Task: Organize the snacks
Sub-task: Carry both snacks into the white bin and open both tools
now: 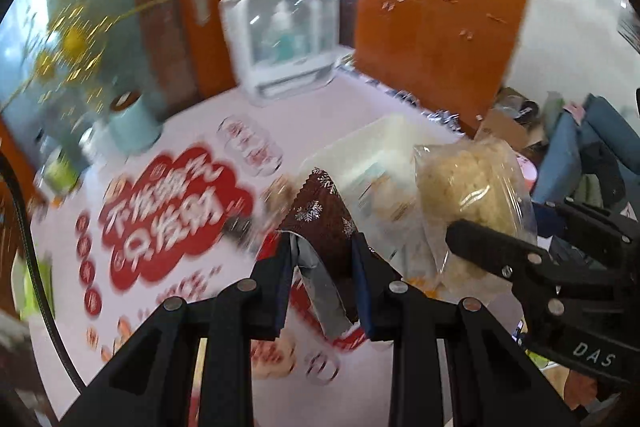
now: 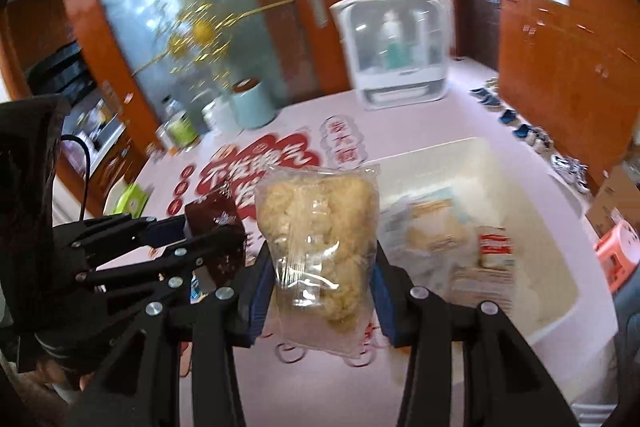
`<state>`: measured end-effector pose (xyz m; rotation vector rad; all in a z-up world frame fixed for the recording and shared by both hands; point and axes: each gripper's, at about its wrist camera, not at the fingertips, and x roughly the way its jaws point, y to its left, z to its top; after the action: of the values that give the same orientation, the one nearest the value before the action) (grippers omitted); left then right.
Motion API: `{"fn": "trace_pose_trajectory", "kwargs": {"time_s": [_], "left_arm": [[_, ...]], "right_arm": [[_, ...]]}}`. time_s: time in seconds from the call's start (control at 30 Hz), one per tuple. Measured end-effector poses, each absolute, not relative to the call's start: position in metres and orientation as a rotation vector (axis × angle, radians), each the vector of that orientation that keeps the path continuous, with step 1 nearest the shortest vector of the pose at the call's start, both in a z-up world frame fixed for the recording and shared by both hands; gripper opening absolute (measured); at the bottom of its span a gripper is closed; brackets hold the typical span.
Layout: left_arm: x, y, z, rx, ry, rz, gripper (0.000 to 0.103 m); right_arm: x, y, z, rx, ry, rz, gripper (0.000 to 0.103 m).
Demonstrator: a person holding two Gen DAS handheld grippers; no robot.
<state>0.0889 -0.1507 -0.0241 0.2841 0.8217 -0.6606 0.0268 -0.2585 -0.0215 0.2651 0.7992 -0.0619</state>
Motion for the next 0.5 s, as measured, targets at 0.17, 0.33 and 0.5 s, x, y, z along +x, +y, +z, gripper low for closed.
{"fn": "trace_pose_trajectory", "kwargs": {"time_s": [0.17,0.33,0.5], "left_arm": [[0.098,-0.204,-0.01,0.304,0.765,-0.714,0.026],[0.115,-0.243,-0.02,0.331,0.775,-0.733,0.026],[0.134,-0.278,-0.056,0.422,0.831,-0.695,0.051]], "right_arm": [[0.017,-0.305,-0.004,0.284,0.728,-0.165,0.045],[0.021,-0.346,0.001,0.295,0.697,-0.247,0.045],[0.038,-0.379,-0.017,0.337,0.753,-0.294,0.049]]}}
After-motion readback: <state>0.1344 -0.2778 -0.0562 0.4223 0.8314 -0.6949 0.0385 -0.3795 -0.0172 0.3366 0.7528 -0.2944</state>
